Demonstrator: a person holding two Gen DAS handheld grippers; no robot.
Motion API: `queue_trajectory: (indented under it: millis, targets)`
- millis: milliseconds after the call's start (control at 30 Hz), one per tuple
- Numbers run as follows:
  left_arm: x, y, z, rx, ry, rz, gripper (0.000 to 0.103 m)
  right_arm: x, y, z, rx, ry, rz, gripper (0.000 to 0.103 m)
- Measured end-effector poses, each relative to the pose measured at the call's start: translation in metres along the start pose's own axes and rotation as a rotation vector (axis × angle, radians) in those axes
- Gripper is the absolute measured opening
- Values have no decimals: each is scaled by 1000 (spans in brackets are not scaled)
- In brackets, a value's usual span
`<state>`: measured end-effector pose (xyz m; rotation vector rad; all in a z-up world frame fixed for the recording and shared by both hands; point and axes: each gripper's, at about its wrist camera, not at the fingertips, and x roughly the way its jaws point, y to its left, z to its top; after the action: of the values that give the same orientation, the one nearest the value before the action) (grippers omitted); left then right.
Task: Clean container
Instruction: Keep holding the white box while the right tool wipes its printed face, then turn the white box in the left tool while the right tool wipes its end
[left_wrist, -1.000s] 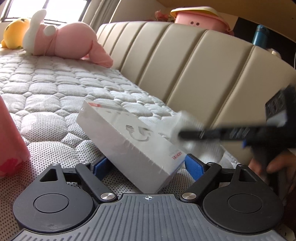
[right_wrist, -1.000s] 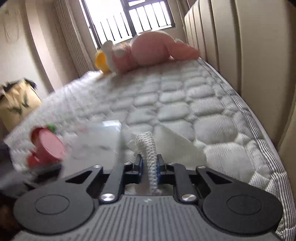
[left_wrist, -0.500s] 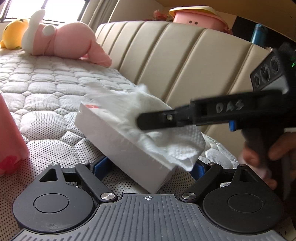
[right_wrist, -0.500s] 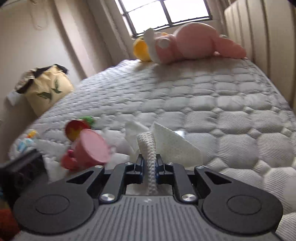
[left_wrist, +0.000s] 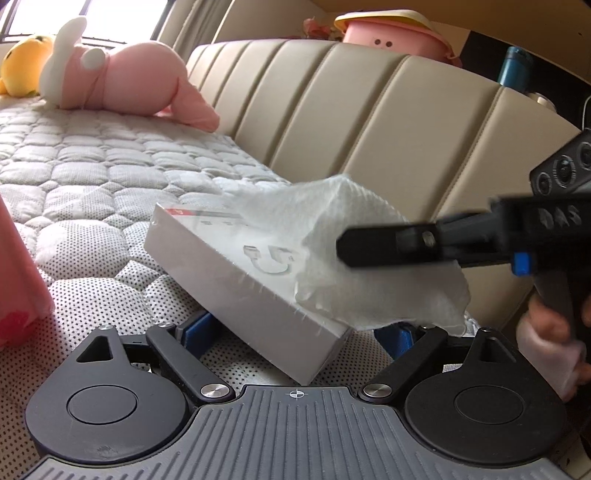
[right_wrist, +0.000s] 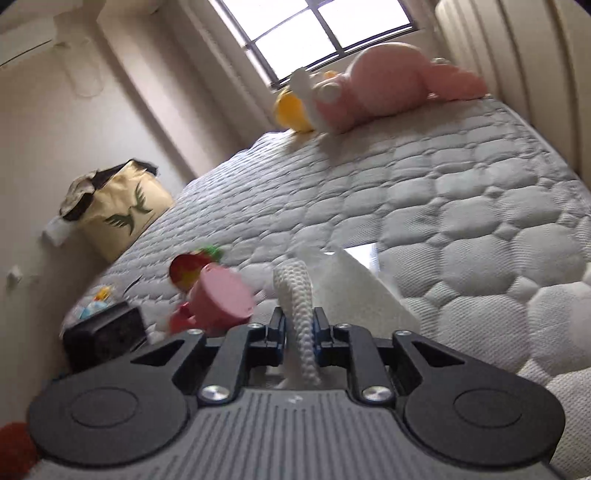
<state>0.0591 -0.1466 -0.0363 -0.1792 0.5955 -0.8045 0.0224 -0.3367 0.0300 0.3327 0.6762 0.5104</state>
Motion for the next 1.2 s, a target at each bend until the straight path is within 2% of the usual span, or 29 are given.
queue_trajectory:
  millis: [67, 133, 233, 333, 500, 600, 733, 833, 900, 1033, 1100, 1200]
  targets:
    - [-1, 1, 2, -22, 6, -4, 94, -1, -1, -3, -44, 2, -81, 19]
    - [-2, 4, 6, -59, 14, -2, 94, -5, -15, -6, -8, -5, -133, 19]
    - [1, 4, 11, -107, 25, 11, 95, -14, -42, -12, 101, -26, -173, 19]
    - [7, 4, 19, -143, 23, 9, 96, -19, -59, -21, 173, -35, -166, 19]
    - [12, -5, 36, -42, -32, 68, 94, -21, -67, -31, 217, -42, -149, 21]
    - [18, -10, 47, 24, -42, 97, 79, -18, -69, -30, 241, -50, -125, 21]
    - [32, -20, 57, 161, -40, 134, 75, -13, -65, -31, 240, -54, -81, 21]
    - [42, -32, 59, 258, -38, 126, 75, -23, -63, -25, 199, -93, -158, 13]
    - [47, -40, 57, 299, -44, 115, 75, -36, -66, -18, 182, -133, -201, 13]
    - [58, -50, 46, 330, -61, 107, 77, -64, -65, 2, 165, -215, -214, 10]
    - [62, -49, 42, 324, -62, 114, 77, -75, -58, 14, 150, -261, -170, 10]
    - [64, -44, 41, 301, -66, 122, 79, -80, -42, 33, 116, -324, -40, 10]
